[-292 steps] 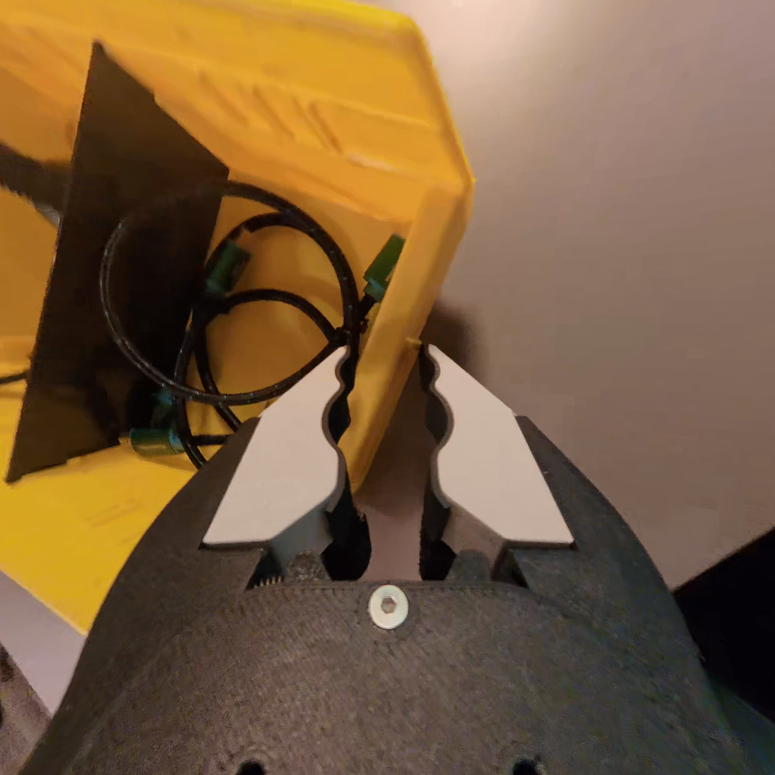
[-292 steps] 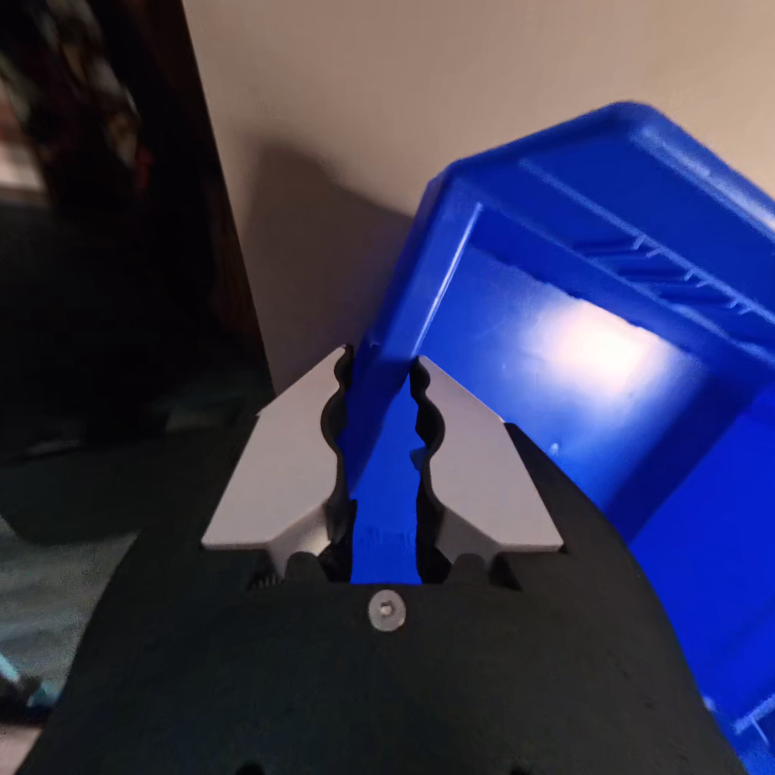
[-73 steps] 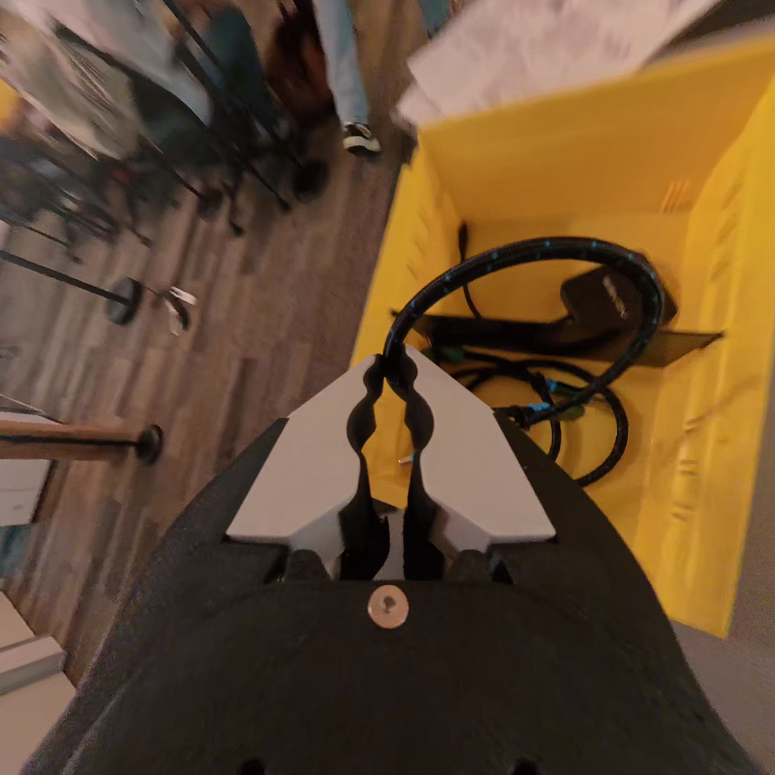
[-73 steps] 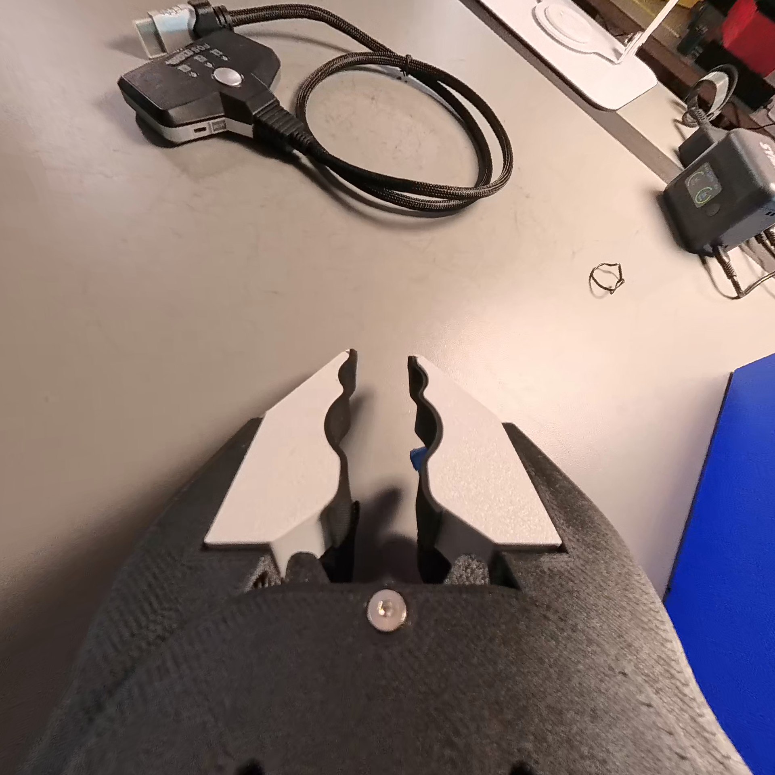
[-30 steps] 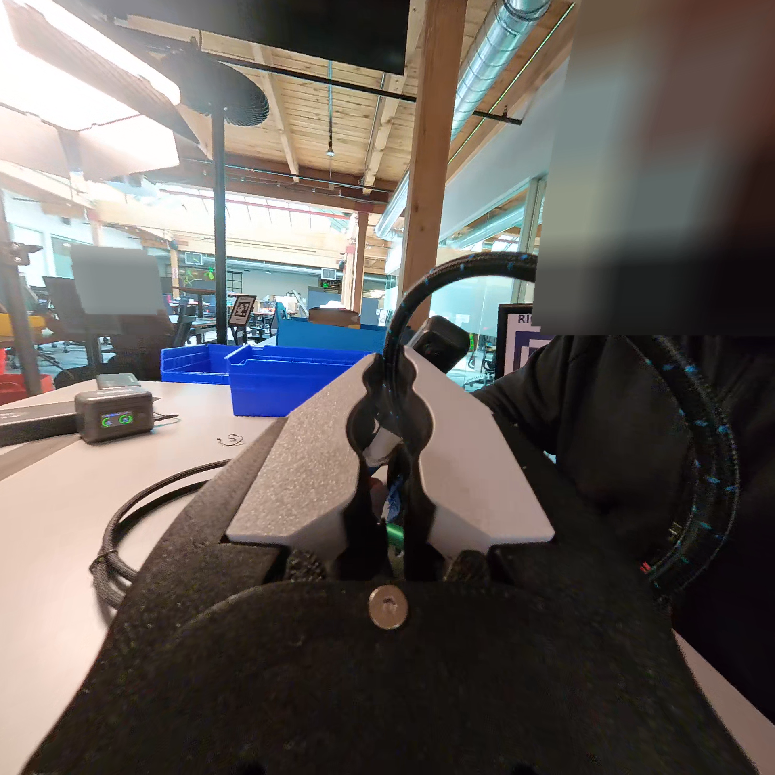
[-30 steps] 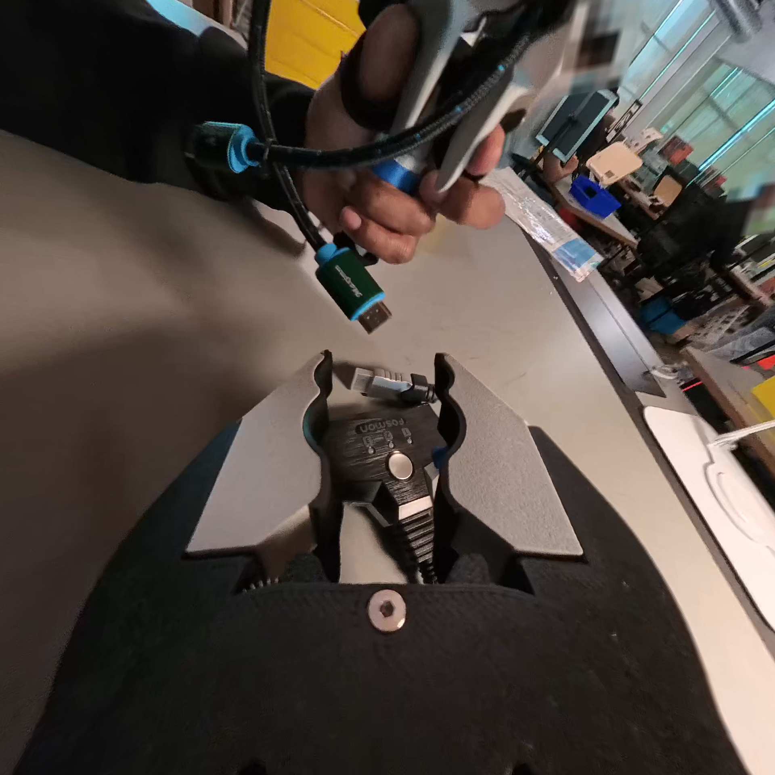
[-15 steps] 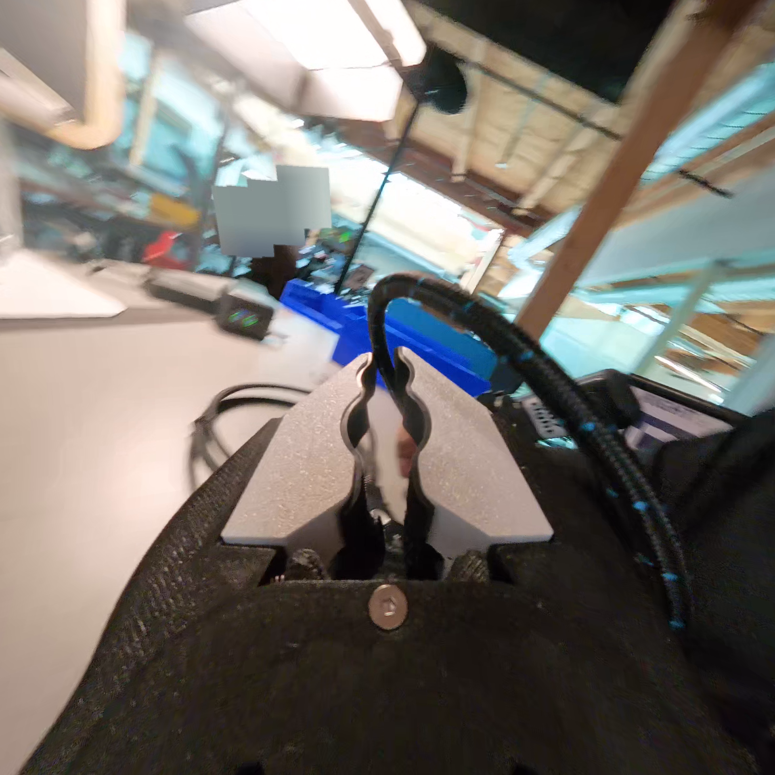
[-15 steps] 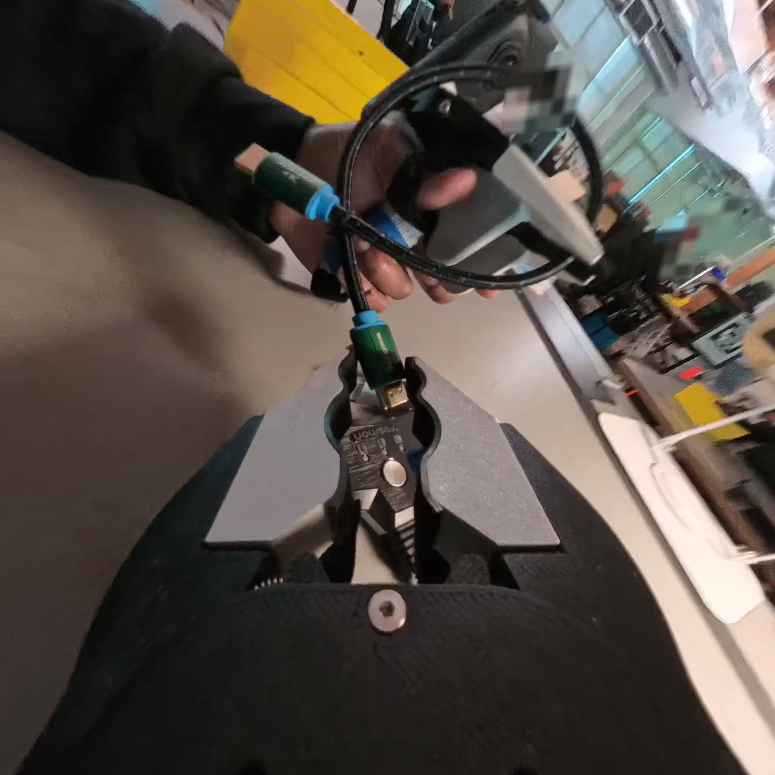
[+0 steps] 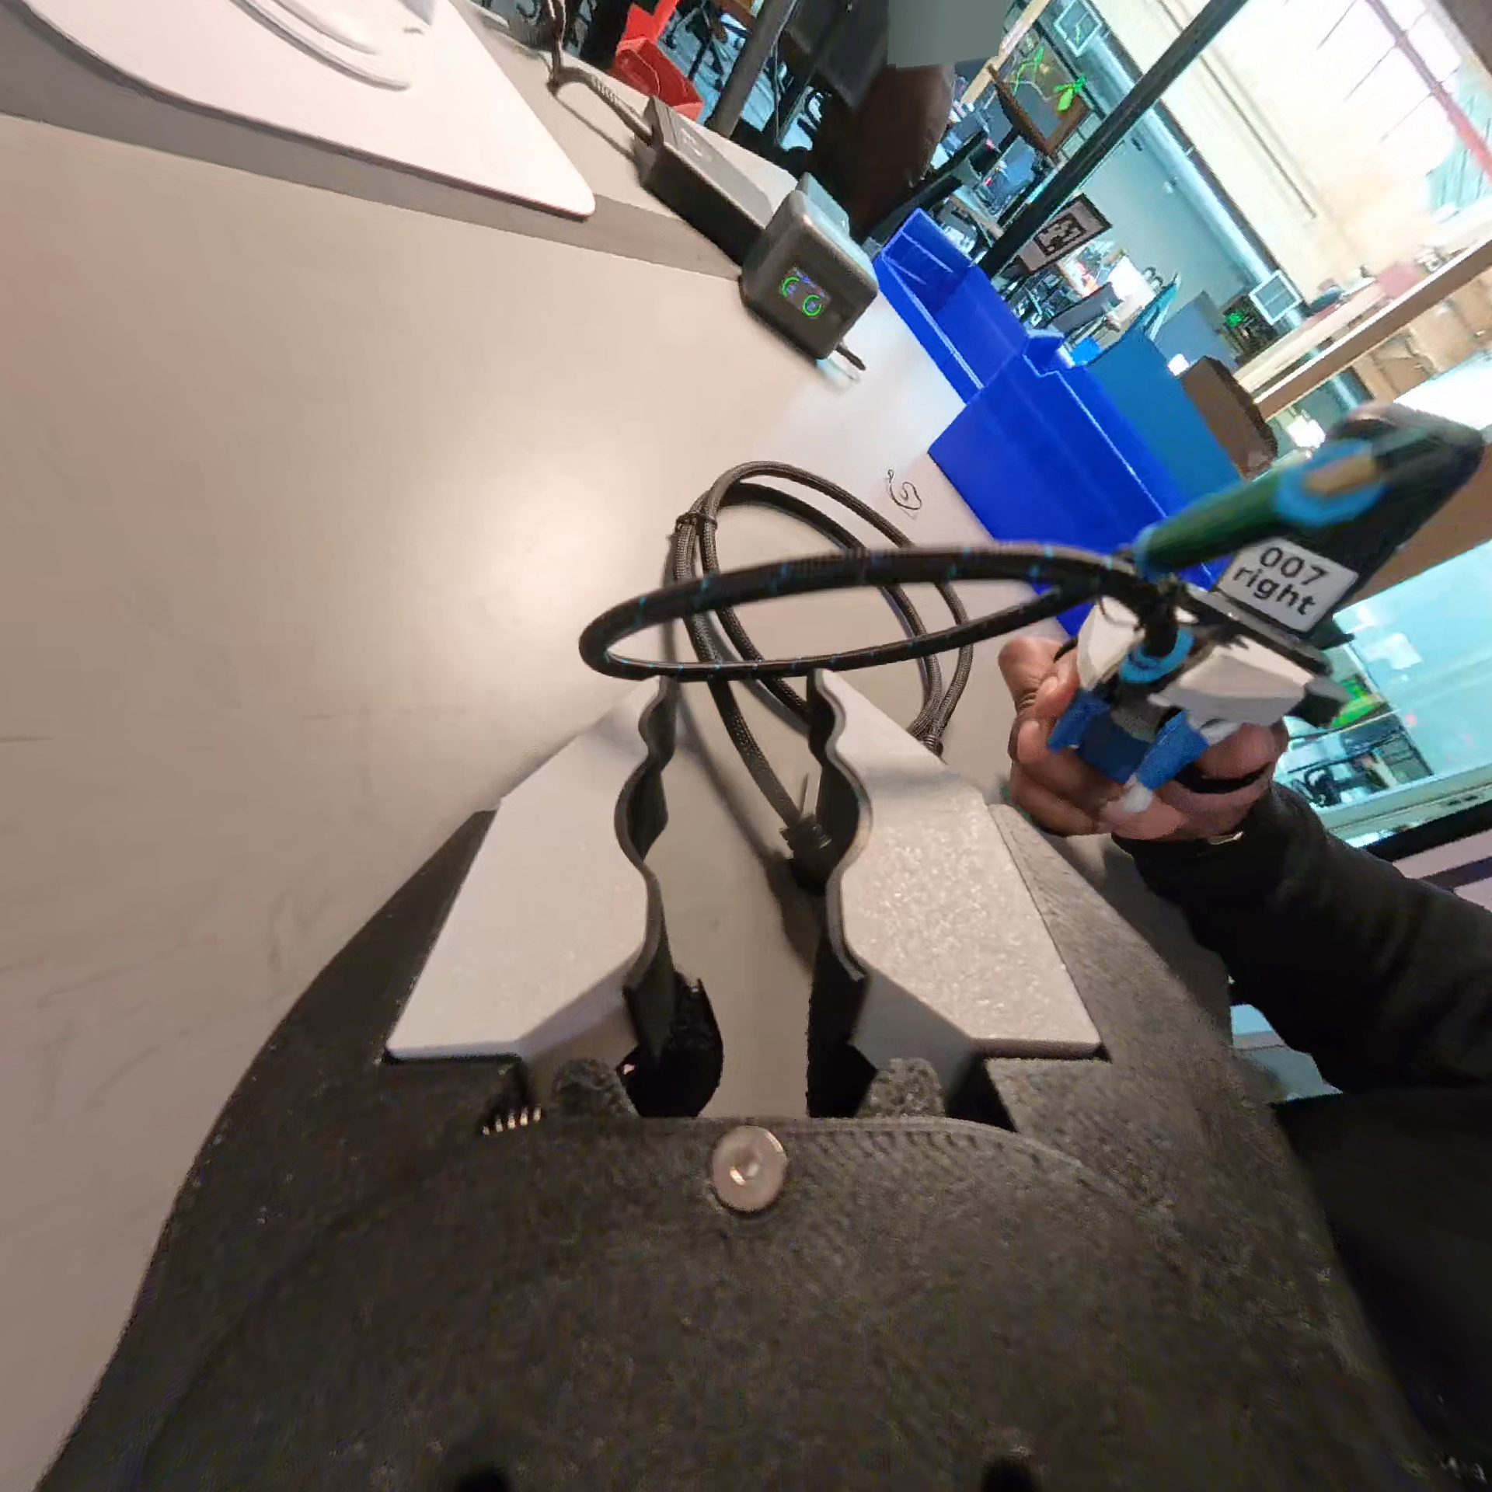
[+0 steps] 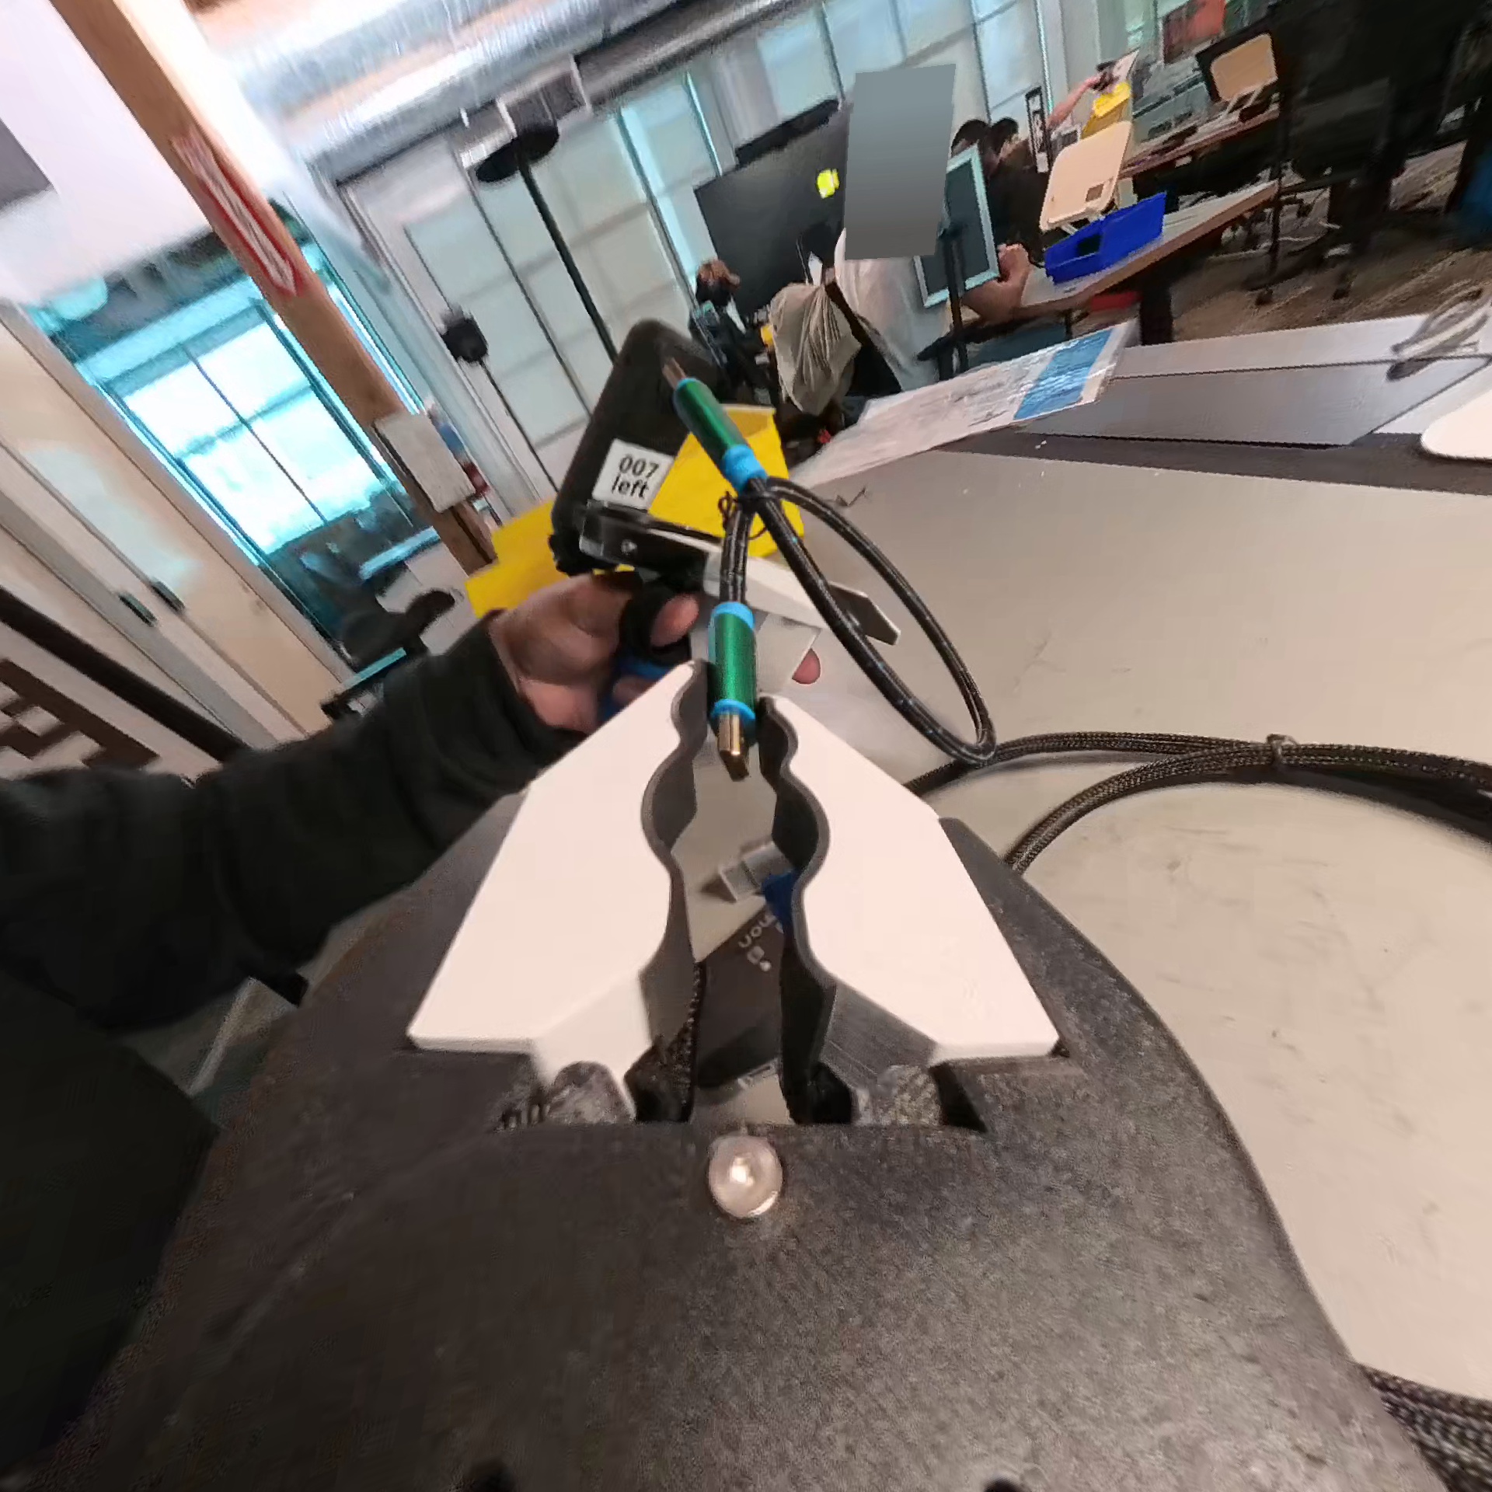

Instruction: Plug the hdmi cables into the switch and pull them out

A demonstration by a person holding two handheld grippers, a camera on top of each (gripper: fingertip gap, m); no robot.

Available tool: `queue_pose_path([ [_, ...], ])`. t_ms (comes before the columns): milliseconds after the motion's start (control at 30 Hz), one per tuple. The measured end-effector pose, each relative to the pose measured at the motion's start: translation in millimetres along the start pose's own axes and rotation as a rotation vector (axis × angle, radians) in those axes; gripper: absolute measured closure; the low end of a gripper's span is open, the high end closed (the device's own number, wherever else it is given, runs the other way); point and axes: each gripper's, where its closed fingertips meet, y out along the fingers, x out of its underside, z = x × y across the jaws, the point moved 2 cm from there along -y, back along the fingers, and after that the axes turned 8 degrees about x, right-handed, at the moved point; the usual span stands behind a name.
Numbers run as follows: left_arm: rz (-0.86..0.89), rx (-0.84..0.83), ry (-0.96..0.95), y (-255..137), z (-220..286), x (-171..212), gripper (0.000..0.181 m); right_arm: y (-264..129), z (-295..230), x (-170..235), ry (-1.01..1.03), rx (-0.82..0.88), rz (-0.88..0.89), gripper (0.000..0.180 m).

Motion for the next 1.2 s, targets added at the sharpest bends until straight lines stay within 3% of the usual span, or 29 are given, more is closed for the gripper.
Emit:
queue_pose_path([
  [100, -0.022, 0.047, 0.066, -4, 13, -2, 0.148, -4, 3, -7, 0.09, -0.027, 0.037, 0.168],
  [233, -0.041, 0.247, 0.127, 4, 55, 1, 0.144, -4, 0, -11, 0.197, -0.079, 0.069, 0.167],
  [400, 0.064, 0.334, 0.05, 27, 83, 2, 0.141, 2, -6, -10, 0.252, -0.099, 0.08, 0.166],
  [633, 0.054, 0.27, 0.08, 26, 89, 2, 0.144, 1, -2, -15, 0.305, -0.095, 0.121, 0.168],
  [800, 0.104, 0.288, -0.029, 23, 81, -3, 0.146, 0, 0, -15, 0.315, -0.085, 0.128, 0.167],
  [1033, 0.198, 0.091, 0.16, 17, 64, -15, 0.147, 4, -4, -9, 0.298, -0.089, 0.102, 0.166],
  [1133, 0.25, 0.06, 0.227, 21, 64, -15, 0.171, 4, -1, -9, 0.281, -0.054, 0.111, 0.168],
  [1200, 0.31, -0.002, 0.217, 18, 57, -19, 0.174, 2, 2, -13, 0.267, -0.031, 0.141, 0.168],
])
